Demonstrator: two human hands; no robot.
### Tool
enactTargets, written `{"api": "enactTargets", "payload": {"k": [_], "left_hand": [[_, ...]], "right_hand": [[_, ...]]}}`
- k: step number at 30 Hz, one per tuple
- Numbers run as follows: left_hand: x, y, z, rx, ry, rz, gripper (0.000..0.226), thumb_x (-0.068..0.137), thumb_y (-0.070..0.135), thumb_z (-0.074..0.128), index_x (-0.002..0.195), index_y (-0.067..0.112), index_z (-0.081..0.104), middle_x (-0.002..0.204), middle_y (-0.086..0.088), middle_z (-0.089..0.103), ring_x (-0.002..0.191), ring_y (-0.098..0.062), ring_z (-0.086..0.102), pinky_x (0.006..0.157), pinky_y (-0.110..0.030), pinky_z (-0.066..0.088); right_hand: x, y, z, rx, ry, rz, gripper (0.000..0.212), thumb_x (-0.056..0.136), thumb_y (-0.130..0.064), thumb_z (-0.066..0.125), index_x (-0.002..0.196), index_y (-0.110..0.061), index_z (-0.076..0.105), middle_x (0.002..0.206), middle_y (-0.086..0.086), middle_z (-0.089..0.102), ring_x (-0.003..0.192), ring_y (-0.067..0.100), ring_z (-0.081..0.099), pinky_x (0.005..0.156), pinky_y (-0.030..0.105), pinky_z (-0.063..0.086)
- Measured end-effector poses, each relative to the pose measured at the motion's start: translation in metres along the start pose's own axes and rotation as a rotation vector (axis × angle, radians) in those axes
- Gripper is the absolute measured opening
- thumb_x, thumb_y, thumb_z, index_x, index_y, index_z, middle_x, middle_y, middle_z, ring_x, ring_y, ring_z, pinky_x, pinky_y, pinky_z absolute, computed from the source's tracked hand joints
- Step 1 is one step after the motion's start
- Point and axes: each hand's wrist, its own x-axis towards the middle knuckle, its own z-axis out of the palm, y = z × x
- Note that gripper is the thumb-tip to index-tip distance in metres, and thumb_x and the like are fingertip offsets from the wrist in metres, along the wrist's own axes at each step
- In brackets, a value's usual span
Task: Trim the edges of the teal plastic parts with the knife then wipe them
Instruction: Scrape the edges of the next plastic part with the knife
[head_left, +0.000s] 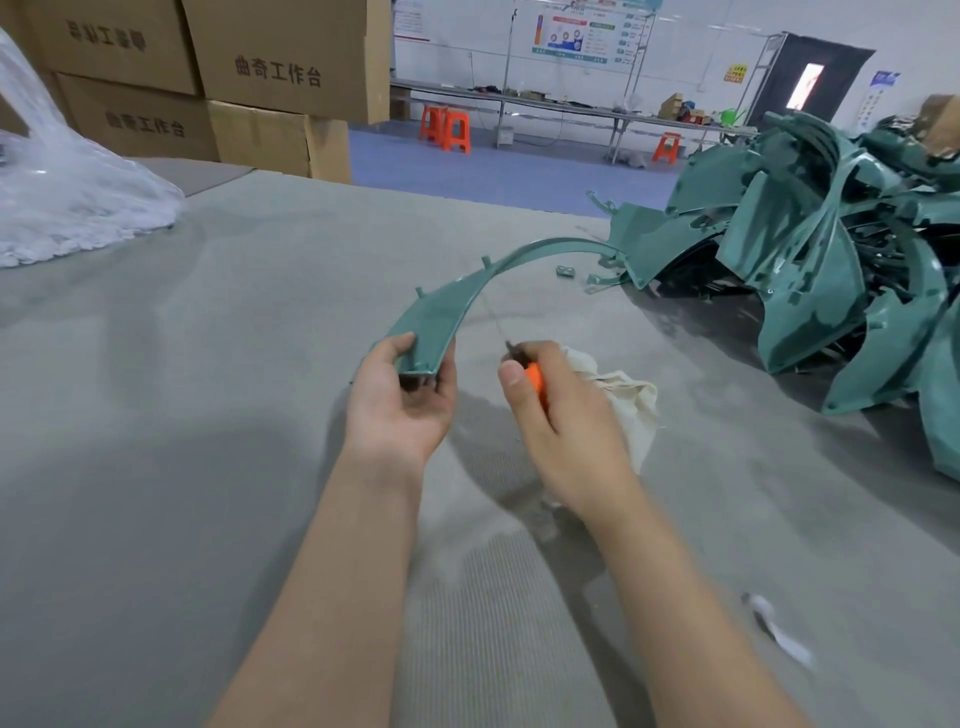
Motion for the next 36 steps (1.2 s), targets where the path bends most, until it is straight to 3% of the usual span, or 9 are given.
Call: {"api": "enactTargets", "payload": {"k": [3,5,8,13,18,24,27,32,36], "left_hand": [[-0.001,0.0,0.0,-0.005,-0.022,0.006,0.026,0.092,0.002,0.048,0.116,0.002,0.058,0.103,-0.011,0.064,0.083,-0.02,0.063,0.05,-0.018,0.053],[-0.001,0.0,0.001,0.02,-0.026,0.019,0.016,0.092,0.002,0.048,0.105,0.003,0.056,0.1,-0.01,0.063,0.08,-0.018,0.062,0.063,-0.018,0.055],[0.0,0.0,0.001,0.058,-0.029,0.011,0.018,0.092,0.003,0.046,0.107,0.003,0.055,0.107,-0.01,0.061,0.088,-0.018,0.061,0.081,-0.023,0.05],[-0.003,-0.001,0.002,0.049,-0.053,0.036,0.013,0.091,0.003,0.048,0.1,0.003,0.058,0.092,-0.009,0.064,0.091,-0.019,0.061,0.069,-0.02,0.054],[-0.006,-0.002,0.004,0.058,-0.058,0.027,0.012,0.092,0.005,0.05,0.095,0.002,0.061,0.088,-0.009,0.068,0.081,-0.018,0.066,0.063,-0.02,0.056],[-0.007,-0.005,0.004,0.06,-0.063,0.045,0.011,0.091,-0.001,0.048,0.091,0.001,0.059,0.093,-0.012,0.067,0.097,-0.022,0.062,0.073,-0.021,0.055],[-0.006,-0.006,0.003,0.073,-0.058,0.044,0.01,0.091,-0.001,0.049,0.093,0.002,0.058,0.097,-0.011,0.065,0.087,-0.02,0.065,0.079,-0.02,0.053],[-0.009,-0.006,0.003,0.115,-0.058,0.025,0.01,0.091,0.001,0.051,0.083,0.002,0.057,0.071,-0.007,0.066,0.057,-0.014,0.067,0.048,-0.015,0.051],[-0.01,-0.006,0.004,0.148,-0.062,0.044,0.009,0.091,0.001,0.052,0.098,0.001,0.058,0.086,-0.01,0.067,0.076,-0.019,0.069,0.046,-0.016,0.05]], "right_hand": [[-0.002,-0.003,0.001,-0.036,-0.046,-0.082,0.039,0.098,-0.051,0.03,0.108,-0.021,0.052,0.072,-0.013,0.053,0.073,0.015,0.055,0.067,0.036,0.041],[-0.001,-0.003,0.001,-0.031,-0.083,-0.109,0.031,0.098,-0.048,0.042,0.109,-0.022,0.054,0.078,-0.014,0.053,0.075,0.01,0.052,0.068,0.031,0.039],[-0.002,-0.004,0.003,-0.053,-0.074,-0.104,0.029,0.095,-0.049,0.05,0.106,-0.023,0.059,0.085,-0.01,0.059,0.079,0.014,0.056,0.074,0.035,0.044],[-0.004,-0.005,0.004,-0.064,-0.012,-0.083,0.037,0.095,-0.052,0.044,0.091,-0.019,0.061,0.057,-0.009,0.047,0.06,0.014,0.05,0.063,0.039,0.045],[-0.003,-0.005,0.005,-0.101,-0.012,-0.044,0.037,0.093,-0.053,0.045,0.092,-0.02,0.062,0.055,-0.01,0.043,0.061,0.018,0.052,0.063,0.04,0.046],[-0.002,-0.001,0.006,-0.141,0.057,-0.018,0.037,0.092,-0.056,0.043,0.092,-0.022,0.06,0.054,-0.011,0.042,0.063,0.019,0.054,0.06,0.035,0.041],[-0.001,0.002,0.006,-0.139,0.086,-0.015,0.038,0.092,-0.056,0.042,0.093,-0.023,0.06,0.055,-0.01,0.045,0.063,0.021,0.055,0.059,0.034,0.041],[0.001,0.005,0.006,-0.128,0.12,0.002,0.037,0.092,-0.057,0.044,0.093,-0.024,0.061,0.059,-0.007,0.051,0.067,0.022,0.056,0.061,0.036,0.044],[0.002,0.009,0.006,-0.132,0.148,0.02,0.038,0.091,-0.058,0.042,0.09,-0.024,0.06,0.056,-0.007,0.048,0.064,0.021,0.055,0.059,0.035,0.042]]}}
